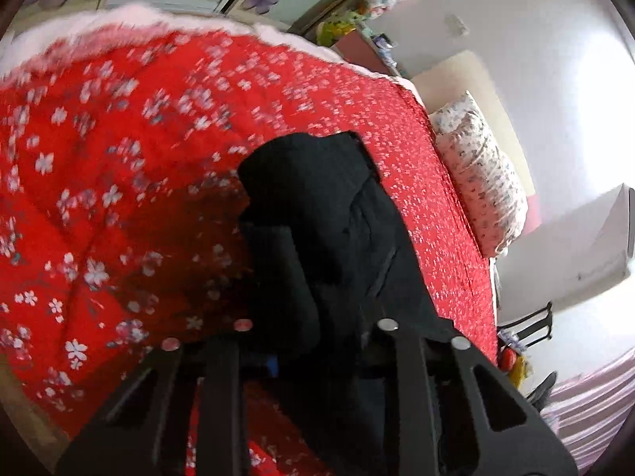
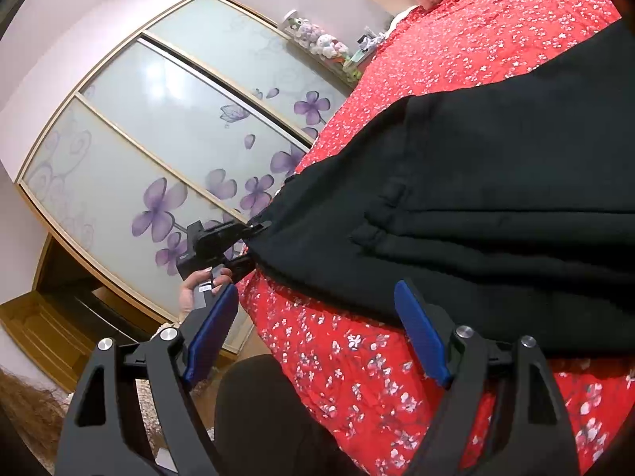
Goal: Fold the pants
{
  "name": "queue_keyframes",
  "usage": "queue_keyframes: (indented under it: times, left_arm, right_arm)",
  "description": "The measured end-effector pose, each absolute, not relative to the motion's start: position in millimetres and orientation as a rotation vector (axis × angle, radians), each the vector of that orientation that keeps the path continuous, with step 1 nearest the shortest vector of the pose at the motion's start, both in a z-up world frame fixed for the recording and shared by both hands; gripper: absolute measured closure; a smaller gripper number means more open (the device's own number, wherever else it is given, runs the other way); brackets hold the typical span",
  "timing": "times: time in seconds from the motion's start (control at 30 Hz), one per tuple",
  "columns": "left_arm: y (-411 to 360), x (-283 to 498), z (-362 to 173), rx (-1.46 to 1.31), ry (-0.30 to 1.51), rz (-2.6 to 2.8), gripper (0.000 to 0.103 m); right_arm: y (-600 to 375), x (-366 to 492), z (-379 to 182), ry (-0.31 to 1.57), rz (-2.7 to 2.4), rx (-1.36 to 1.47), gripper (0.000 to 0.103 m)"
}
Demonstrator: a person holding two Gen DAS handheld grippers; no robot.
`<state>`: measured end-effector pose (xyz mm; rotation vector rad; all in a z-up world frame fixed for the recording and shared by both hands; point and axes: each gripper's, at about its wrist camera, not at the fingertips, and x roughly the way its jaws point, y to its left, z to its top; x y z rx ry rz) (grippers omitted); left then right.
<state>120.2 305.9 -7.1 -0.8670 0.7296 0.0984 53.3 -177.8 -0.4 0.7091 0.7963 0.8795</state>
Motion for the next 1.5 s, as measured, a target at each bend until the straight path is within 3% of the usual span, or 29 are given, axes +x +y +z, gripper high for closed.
queue_keyframes:
  times: [0.5, 0.73, 0.93, 1.13, 1.27, 1.43, 1.5]
  left_arm:
    - [234, 122, 75, -0.530, 0.700, 0.167, 0.083]
    - [254, 111, 66, -0.639, 0.740, 0.246, 0.082]
    - [290, 107, 5, -0.821, 0.870, 0.414, 0.074]
    - [263, 110, 58, -0.633, 0.778, 0.319, 0.077]
    - [255, 113, 80, -0.582, 0.779, 0.286, 0.062]
    - [254, 124, 78, -0.539, 0.843, 0.322, 0.061]
    - [254, 127, 71, -0.535, 0.874, 0.341, 0.057]
  right_arm:
    - [-222, 41, 19, 0.631, 0.827, 0.773, 0.020]
    - [-246, 35, 22, 0.582, 0.808, 0.823, 0.020]
    - [-249, 32, 24, 0.566, 0.829, 0.842, 0.020]
    - [-249, 28, 26, 0.565, 0.825, 0.814, 0.020]
    - [-252, 28, 26, 0.557, 0.831, 0.829, 0.020]
    - [-247, 27, 25, 0.573, 0.843, 0.812, 0.020]
    - [-247, 27, 25, 0.573, 0.845, 0.806, 0.020]
